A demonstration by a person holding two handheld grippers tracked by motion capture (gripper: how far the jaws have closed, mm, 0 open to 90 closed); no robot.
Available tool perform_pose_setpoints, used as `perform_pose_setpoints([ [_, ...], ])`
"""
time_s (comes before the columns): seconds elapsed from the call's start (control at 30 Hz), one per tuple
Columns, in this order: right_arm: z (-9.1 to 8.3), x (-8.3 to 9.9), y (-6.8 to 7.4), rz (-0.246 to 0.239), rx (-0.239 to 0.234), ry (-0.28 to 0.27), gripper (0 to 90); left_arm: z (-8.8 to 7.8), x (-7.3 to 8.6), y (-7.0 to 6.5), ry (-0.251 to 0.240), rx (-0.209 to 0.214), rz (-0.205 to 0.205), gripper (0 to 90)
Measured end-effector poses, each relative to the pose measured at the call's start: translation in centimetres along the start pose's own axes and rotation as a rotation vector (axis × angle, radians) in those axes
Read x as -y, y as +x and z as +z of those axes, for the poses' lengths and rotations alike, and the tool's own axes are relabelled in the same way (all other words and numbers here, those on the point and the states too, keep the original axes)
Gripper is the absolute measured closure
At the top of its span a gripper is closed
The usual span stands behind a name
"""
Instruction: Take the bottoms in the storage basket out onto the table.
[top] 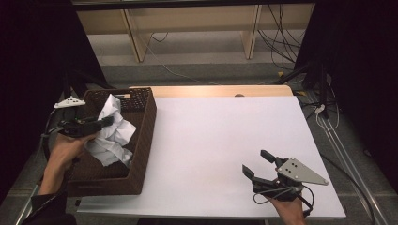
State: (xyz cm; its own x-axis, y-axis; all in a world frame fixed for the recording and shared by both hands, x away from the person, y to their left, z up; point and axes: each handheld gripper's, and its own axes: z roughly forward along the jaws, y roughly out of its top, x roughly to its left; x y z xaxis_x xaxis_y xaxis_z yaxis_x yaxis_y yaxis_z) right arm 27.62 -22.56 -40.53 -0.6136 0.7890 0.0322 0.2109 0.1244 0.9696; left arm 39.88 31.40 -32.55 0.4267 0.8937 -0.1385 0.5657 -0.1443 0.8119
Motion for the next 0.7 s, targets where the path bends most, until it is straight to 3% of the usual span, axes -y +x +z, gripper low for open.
perform_pose_setpoints([
  [0.13, 0.1, 0.1, 0.0, 0.003, -0.001, 0.004, 23.2, 0.2, -0.7, -1.4, -0.009, 0.056, 0.011, 70.7],
  [0.23, 0.1, 0.1, 0.1, 0.002, -0.004, 0.000, 23.3, 0.2, -1.3, -2.5, -0.016, 0.069, 0.034, 70.7],
  [0.4, 0.1, 0.1, 0.0, 0.004, -0.001, 0.000, 23.2, 0.2, -1.7, -2.9, -0.035, 0.080, 0.038, 70.8],
  [0.7, 0.2, 0.1, 0.1, 0.002, -0.001, 0.003, 23.2, 0.4, -2.9, -5.0, -0.073, 0.136, 0.084, 70.8],
])
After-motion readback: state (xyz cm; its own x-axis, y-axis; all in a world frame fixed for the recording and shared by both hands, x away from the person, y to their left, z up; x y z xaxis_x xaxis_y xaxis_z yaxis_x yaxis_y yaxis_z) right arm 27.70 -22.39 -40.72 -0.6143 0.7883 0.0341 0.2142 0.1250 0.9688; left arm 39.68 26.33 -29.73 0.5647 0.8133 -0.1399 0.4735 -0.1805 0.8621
